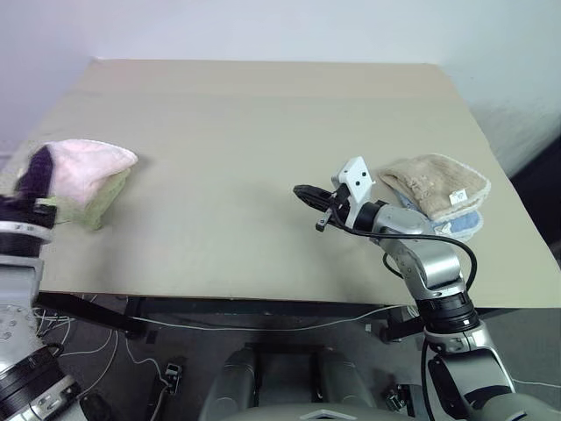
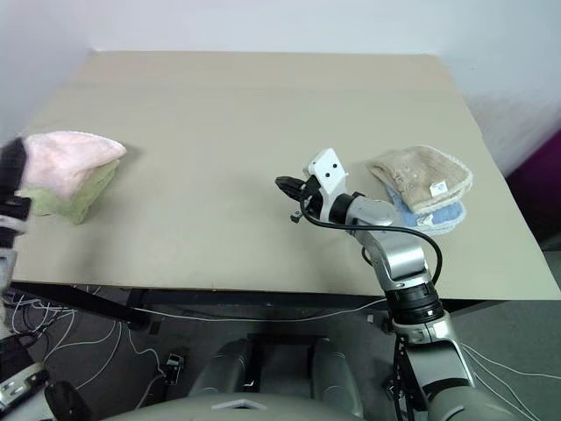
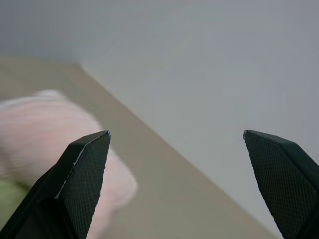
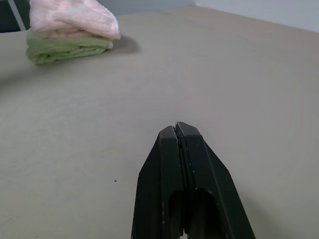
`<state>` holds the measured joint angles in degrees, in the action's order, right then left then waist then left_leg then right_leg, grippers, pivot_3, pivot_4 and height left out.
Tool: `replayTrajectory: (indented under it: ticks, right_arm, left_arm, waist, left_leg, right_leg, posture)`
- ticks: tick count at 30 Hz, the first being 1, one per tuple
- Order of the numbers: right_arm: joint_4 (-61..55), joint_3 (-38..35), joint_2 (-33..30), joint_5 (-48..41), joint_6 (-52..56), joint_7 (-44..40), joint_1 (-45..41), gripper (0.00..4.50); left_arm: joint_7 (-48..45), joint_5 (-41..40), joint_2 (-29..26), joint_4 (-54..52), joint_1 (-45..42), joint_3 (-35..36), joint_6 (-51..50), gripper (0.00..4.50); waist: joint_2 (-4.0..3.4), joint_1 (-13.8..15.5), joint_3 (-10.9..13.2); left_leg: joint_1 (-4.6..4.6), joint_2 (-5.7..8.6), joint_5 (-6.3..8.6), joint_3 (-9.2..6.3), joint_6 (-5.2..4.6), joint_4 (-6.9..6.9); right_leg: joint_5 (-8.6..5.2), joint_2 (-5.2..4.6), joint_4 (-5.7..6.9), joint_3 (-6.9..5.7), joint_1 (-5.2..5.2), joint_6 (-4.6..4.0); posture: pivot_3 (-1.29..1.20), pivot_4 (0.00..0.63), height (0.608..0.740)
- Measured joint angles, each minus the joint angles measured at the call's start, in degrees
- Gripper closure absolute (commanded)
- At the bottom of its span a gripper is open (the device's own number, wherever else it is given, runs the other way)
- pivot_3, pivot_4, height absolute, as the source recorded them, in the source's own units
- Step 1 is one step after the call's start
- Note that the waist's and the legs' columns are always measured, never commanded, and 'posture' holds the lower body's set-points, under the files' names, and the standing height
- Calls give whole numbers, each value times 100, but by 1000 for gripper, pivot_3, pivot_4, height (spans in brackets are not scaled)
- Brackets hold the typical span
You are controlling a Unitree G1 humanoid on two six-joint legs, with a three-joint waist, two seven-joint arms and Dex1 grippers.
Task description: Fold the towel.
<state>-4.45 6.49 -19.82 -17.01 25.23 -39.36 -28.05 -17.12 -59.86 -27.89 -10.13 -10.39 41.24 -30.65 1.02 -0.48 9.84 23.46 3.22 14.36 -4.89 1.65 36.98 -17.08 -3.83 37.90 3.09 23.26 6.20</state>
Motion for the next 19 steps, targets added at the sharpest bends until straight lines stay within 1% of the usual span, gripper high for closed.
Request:
replayTrajectory:
  ticks: [3, 7, 13, 16, 19]
  right_arm:
    - [34, -133, -35, -12, -52, 4, 1, 4500]
    - [35, -389, -119, -13, -74, 64, 45, 4500]
    - [32, -480, -132, -10, -102, 149, 123, 4500]
    - [32, -488, -132, -5, -153, 198, 169, 4500]
    - [32, -501, -131, -7, -165, 264, 218, 4500]
  left_arm:
    - [-297, 856, -155, -313, 69, -1157, 65, 13]
    - [-738, 1886, -389, -238, 21, -2167, 396, 13]
    - [-1422, 3178, -583, 382, -184, -3239, 1070, 13]
    - [-1631, 3505, -545, 554, -235, -3523, 1274, 13]
    - [-1719, 3589, -477, 579, -352, -3582, 1357, 13]
  waist:
    - [-3, -24, 1]
    - [-5, -70, 2]
    - [-8, -38, 3]
    - [-8, -34, 3]
    - [-8, -35, 3]
  left_leg:
    - [-1, -1, 0, 3, 0, -6]
    - [-1, -10, -1, 7, 2, -18]
    - [-1, -5, -1, 8, 1, -18]
    - [-1, -6, -1, 6, 1, -18]
    - [0, -6, -1, 7, 1, -17]
  right_leg:
    - [0, 5, 0, 2, 5, -1]
    - [-1, 11, 0, 9, 16, -2]
    - [-1, 7, -3, 8, 12, -2]
    - [-1, 4, -4, 7, 12, -2]
    - [0, 3, -3, 8, 12, -2]
  posture:
    - [0, 150, 740]
    - [0, 150, 740]
    - [0, 150, 740]
    - [0, 150, 740]
    - [0, 150, 740]
